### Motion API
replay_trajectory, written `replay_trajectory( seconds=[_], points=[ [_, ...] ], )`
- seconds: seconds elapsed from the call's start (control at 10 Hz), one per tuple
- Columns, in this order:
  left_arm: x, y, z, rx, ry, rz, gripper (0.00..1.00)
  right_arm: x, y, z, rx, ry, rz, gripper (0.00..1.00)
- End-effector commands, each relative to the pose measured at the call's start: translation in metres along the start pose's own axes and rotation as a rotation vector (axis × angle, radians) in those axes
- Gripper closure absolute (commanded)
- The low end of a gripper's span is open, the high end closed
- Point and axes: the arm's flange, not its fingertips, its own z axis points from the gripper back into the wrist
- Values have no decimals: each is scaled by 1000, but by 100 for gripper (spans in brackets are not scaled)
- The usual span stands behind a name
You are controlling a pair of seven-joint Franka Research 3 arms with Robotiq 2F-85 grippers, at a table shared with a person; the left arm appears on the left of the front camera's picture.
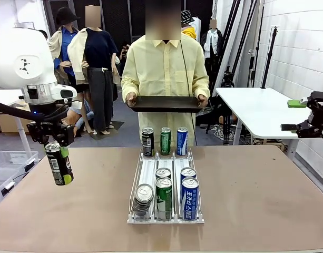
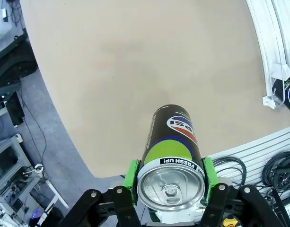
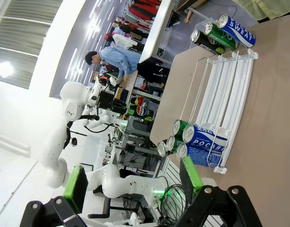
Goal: Retrieve and hand over the desired beverage to the person.
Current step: Pick up a can of the same type that the person held from the Automatic Can Dispenser, then place the picked can on the Handle tray extended by the person.
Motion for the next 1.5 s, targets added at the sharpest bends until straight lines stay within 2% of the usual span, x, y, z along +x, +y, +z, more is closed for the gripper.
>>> replay_trajectory(
  seconds=[0.0,1.4],
  points=[
    [-1,1,4,3,-8,3,100,0,1,0,11,1,-7,0],
    [-1,1,4,3,-8,3,100,0,1,0,11,1,-7,0]
  ],
)
